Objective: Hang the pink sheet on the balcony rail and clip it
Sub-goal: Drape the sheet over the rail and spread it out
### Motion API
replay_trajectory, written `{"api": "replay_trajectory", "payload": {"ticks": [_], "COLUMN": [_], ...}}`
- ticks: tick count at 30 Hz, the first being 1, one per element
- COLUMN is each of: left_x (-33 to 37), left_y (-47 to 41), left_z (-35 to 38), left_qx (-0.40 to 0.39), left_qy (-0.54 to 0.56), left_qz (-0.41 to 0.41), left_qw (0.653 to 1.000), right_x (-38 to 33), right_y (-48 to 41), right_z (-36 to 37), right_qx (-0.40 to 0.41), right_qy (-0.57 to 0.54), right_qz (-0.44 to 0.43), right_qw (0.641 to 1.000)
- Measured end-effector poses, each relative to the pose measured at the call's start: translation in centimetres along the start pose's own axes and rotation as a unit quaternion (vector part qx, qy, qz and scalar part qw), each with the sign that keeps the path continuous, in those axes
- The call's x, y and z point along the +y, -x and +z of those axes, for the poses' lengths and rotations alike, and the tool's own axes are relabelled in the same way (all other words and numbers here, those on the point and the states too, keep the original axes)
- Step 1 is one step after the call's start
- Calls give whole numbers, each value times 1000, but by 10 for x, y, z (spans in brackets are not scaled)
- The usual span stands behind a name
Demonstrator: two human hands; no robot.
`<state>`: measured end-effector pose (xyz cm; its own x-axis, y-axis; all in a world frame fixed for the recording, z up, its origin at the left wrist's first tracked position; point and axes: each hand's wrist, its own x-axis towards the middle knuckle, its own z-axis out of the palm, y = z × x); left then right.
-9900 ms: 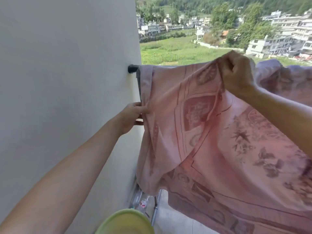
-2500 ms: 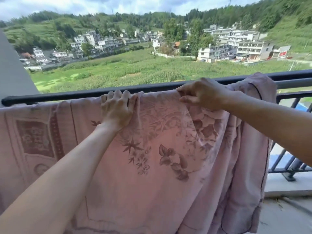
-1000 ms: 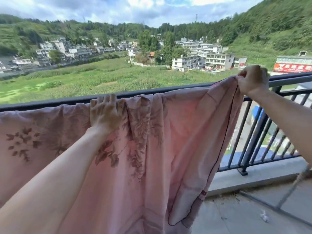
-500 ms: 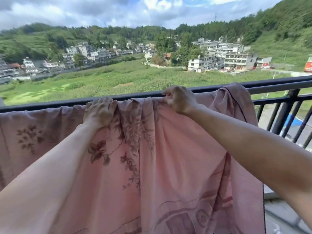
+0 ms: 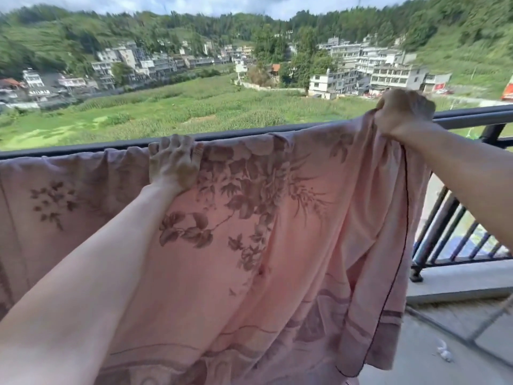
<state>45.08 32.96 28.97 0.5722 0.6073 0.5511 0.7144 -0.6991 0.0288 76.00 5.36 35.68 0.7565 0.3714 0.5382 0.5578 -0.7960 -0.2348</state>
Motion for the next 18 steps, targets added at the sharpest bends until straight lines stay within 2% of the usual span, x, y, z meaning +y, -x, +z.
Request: {"api": "replay_trajectory", "payload": {"ticks": [2,5,7,11,15,17,18], "left_x": [-7,-21,-33,-50,-56,-55,-52], "left_y": [1,3,5,5,3,1,0], "left_z": [-1,-4,-7,-9,-9,-8,-9], "left_qx": [13,21,26,33,41,38,35], "left_qy": [3,0,-3,-3,-11,-10,-3], "left_qz": [1,9,18,33,38,26,13], "left_qw": [1000,1000,999,999,998,999,999], "right_x": [-37,-96,-118,-105,-38,-13,-10], "right_y": [18,50,61,53,45,56,62], "right_z": [-1,7,13,14,3,-1,-2], "right_qx": [-57,-141,-102,-11,63,61,39], "right_qy": [-44,-152,-186,-132,-155,-164,-174], "right_qz": [-86,-186,-206,-167,-3,4,-30], "right_qw": [994,960,955,977,986,985,983]}}
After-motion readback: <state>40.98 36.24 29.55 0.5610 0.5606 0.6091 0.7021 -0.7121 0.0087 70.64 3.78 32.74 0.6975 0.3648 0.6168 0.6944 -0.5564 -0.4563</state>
